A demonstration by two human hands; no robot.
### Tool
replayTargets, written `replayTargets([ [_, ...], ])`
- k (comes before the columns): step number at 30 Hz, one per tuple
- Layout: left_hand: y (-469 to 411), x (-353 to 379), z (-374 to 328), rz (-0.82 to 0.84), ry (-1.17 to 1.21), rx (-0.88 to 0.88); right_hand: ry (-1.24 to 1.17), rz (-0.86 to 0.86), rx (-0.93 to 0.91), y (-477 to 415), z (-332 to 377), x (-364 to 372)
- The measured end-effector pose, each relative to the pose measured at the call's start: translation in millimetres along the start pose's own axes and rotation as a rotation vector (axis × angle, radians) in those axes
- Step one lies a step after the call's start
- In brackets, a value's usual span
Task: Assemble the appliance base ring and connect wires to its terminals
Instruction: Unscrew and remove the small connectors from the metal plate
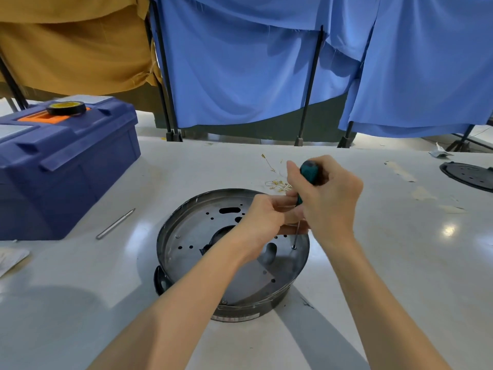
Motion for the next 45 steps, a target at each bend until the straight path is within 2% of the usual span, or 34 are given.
replayTargets([
  [1, 1, 1, 0, 0.005, -0.003, -0.006, 0.058, -0.047, -0.016, 2, 4, -2],
  [2, 2, 1, 0, 0.018, 0.004, -0.007, 0.071, -0.021, -0.018, 0, 5, 0],
  [3, 3, 2, -1, 0.037, 0.011, -0.006, 0.014, 0.071, 0.012, -5, 2, 4],
  [6, 6, 3, -2, 0.091, 0.017, -0.013, -0.379, 0.520, 0.173, -8, -2, 24],
  [8, 6, 3, -2, 0.093, 0.028, -0.013, -0.451, 0.612, 0.144, -5, 1, 24],
  [10, 5, 1, -3, 0.066, 0.059, -0.008, -0.434, 0.488, 0.117, -8, 0, 15],
  [12, 3, -1, -6, 0.012, 0.083, 0.015, -0.384, 0.289, 0.126, -9, -4, 5],
  [15, 1, 5, -3, -0.008, 0.020, 0.016, -0.059, -0.077, 0.112, 0, -6, -14],
  [17, 0, 13, -1, 0.024, -0.014, 0.017, 0.060, -0.196, 0.126, 8, -4, -23],
  [19, 1, 12, -2, 0.033, -0.042, 0.027, -0.017, -0.048, 0.157, -3, -11, -17],
  [22, 3, 4, -2, 0.043, -0.046, 0.007, -0.404, 0.397, 0.214, -12, -11, 5],
  [24, 5, 4, -2, 0.053, -0.045, 0.016, -0.460, 0.498, 0.135, -11, -3, 9],
  [26, 5, 4, -5, 0.044, -0.026, 0.039, -0.382, 0.371, 0.096, -12, -5, 2],
  [28, 5, 7, -6, 0.035, -0.024, 0.062, -0.297, 0.195, 0.133, -11, -12, -3],
  [32, 1, 15, -4, 0.049, -0.067, 0.054, 0.088, -0.138, 0.085, -1, -3, -15],
  [33, 2, 15, -3, 0.058, -0.068, 0.046, 0.147, -0.170, 0.079, -1, -1, -17],
  [34, 2, 15, -3, 0.068, -0.073, 0.041, 0.161, -0.115, 0.081, -5, -3, -15],
  [35, 3, 14, -3, 0.082, -0.080, 0.035, 0.094, 0.011, 0.106, -11, -10, -9],
  [37, 4, 15, -1, 0.117, -0.089, 0.018, -0.208, 0.339, 0.192, -14, -18, 8],
  [39, 4, 16, 1, 0.139, -0.076, 0.008, -0.439, 0.522, 0.178, -9, -11, 15],
  [41, 4, 17, 2, 0.147, -0.046, 0.003, -0.472, 0.475, 0.122, -8, -6, 12],
  [43, 2, 13, 1, 0.116, -0.016, 0.009, -0.390, 0.293, 0.125, -8, -8, 4],
  [45, -1, 11, 1, 0.077, -0.018, 0.022, -0.193, 0.075, 0.119, -5, -11, -8],
])
Point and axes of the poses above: each hand's wrist, its own y-axis away from the middle knuckle, its own x-axis out of the palm, z = x × y, the point moved 9 cm from there along -y, towards the middle knuckle, and after that the axes turned 1 degree about y, right-handed, at the moved point
